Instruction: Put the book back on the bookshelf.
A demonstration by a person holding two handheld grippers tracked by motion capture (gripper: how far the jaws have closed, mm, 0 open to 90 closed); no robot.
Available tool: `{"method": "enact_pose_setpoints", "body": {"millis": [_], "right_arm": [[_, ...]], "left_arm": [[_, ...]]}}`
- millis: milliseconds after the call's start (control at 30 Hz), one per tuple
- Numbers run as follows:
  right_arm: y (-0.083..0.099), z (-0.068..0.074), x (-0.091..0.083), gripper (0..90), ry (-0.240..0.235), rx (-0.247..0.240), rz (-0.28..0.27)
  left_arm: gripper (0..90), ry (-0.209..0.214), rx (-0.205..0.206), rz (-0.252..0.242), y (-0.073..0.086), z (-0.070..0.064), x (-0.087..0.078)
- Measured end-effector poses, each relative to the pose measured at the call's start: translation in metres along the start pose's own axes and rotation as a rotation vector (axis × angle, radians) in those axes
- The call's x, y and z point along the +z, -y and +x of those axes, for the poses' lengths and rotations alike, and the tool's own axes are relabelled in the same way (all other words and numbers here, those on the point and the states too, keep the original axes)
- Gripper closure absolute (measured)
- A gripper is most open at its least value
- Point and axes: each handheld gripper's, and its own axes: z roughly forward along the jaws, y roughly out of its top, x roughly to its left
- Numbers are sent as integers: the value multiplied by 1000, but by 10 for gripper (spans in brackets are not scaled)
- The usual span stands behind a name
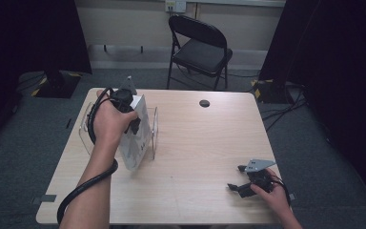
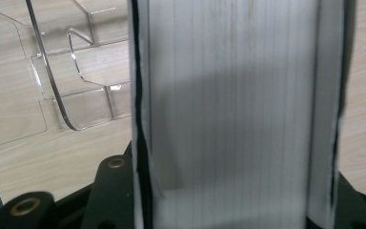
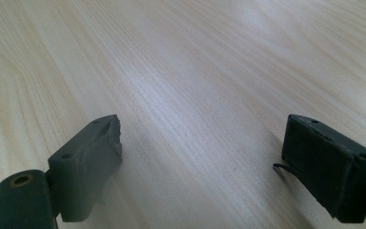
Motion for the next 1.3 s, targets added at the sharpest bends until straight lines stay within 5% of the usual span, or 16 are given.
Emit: {"method": "enact_pose_setpoints", "body": {"millis": [1300], "right_arm": [[0, 0, 0, 124, 1, 0, 1]], "left_arm": [[529, -8, -30, -16, -17, 1, 10]]}}
